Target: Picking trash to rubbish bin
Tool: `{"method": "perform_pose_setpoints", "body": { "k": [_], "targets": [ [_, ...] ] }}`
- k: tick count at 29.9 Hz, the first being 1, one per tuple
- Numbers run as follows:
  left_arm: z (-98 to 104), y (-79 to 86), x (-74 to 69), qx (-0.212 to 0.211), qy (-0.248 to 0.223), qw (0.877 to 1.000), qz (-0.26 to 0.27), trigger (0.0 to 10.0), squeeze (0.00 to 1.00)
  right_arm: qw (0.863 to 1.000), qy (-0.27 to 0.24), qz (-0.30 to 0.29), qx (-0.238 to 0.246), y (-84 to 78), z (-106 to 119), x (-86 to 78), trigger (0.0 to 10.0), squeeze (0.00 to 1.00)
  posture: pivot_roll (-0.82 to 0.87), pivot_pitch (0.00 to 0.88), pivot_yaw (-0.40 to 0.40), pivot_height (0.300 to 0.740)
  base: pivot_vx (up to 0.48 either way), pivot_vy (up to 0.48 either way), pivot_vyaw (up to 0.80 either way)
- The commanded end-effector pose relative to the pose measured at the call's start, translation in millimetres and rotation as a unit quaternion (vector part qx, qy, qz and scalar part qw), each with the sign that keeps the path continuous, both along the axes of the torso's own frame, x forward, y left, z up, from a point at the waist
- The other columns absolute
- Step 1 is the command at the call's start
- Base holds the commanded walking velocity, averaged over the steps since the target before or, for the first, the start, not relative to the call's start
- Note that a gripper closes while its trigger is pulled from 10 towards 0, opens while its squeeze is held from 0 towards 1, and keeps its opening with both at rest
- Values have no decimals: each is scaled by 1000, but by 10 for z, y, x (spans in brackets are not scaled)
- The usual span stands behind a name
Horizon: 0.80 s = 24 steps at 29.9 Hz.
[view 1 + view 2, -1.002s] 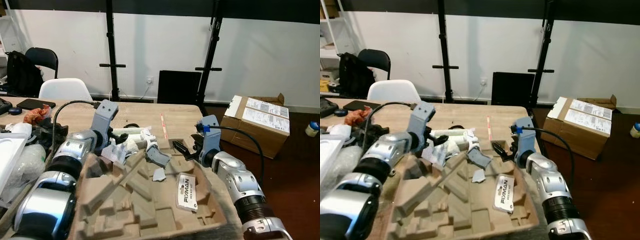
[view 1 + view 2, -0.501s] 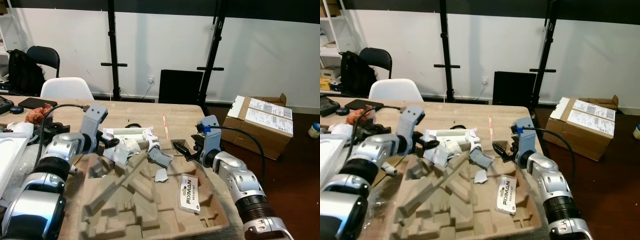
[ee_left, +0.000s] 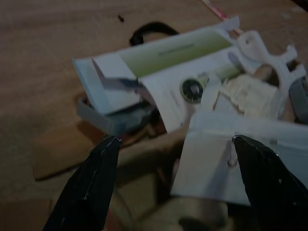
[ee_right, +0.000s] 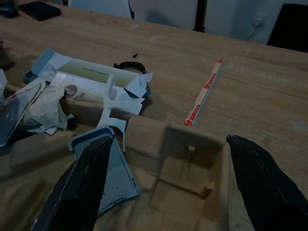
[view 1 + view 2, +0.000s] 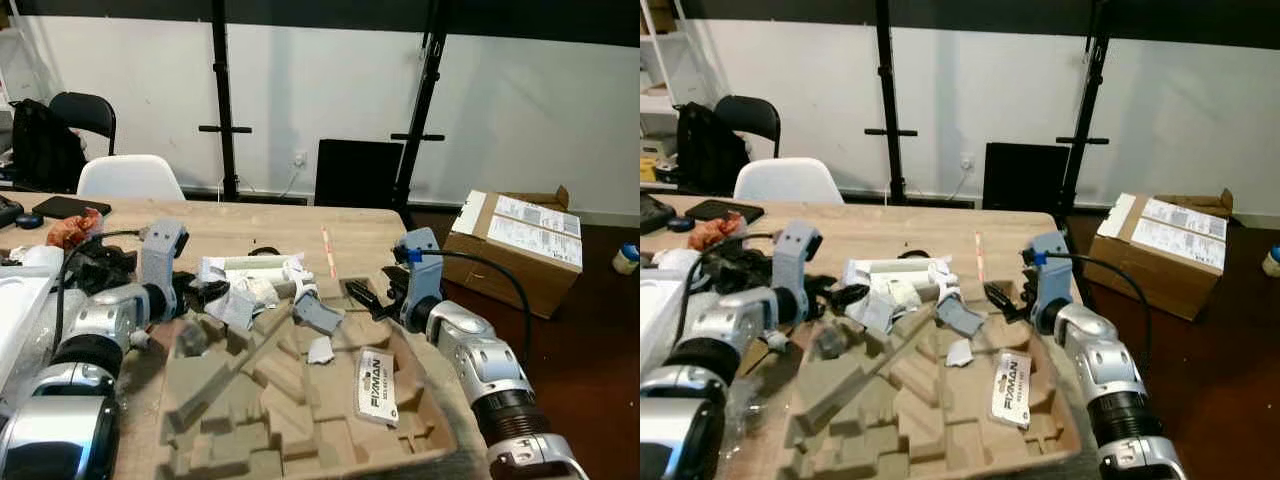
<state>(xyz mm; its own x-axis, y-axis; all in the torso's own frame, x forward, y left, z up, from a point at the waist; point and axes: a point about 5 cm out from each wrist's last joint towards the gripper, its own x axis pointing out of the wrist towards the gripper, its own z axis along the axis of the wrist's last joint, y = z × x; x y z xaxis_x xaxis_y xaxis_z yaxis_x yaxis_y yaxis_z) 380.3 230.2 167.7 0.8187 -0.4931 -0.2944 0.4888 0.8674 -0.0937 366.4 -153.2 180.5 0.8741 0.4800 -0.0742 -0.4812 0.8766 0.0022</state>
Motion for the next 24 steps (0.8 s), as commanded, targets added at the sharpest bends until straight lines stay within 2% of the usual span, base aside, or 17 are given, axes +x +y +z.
{"method": "perform_pose_setpoints", "body": {
  "k": [1,8,10,11,13,16,19,24],
  "targets": [
    [-64,50,-35,3,11,1000,1,10000,0,1000,8,2,-1,-8,-25,-14,10000,0,1,70,-24,740,0,0,0],
    [-94,-12,-26,-7,-13,1000,-4,10000,0,1000,8,5,0,-1,-25,-15,10000,0,1,73,-26,740,0,0,0],
    [-110,-56,-22,-3,-21,1000,-10,10000,0,1000,7,7,0,5,-26,-17,10000,0,2,73,-27,740,0,0,0],
    [-133,-156,-12,-12,-34,999,-23,10000,0,1000,7,10,0,18,-30,-20,10000,0,2,73,-27,740,0,0,0],
    [-133,-156,-12,-12,-34,999,-23,10000,0,1000,7,10,0,18,-30,-20,10000,0,2,73,-27,740,0,0,0],
    [-177,-272,-15,-29,-27,998,-44,10000,0,1000,8,13,1,25,-32,-25,10000,0,-1,77,-26,740,0,0,0],
    [-245,-329,-31,-10,-13,998,-60,10000,0,1000,8,15,0,28,-34,-32,10000,0,-2,79,-25,740,0,0,0],
    [-303,-330,-40,8,-5,998,-55,10000,0,1000,8,17,0,29,-38,-41,10000,0,-6,82,-23,740,0,0,0]
  ]
}}
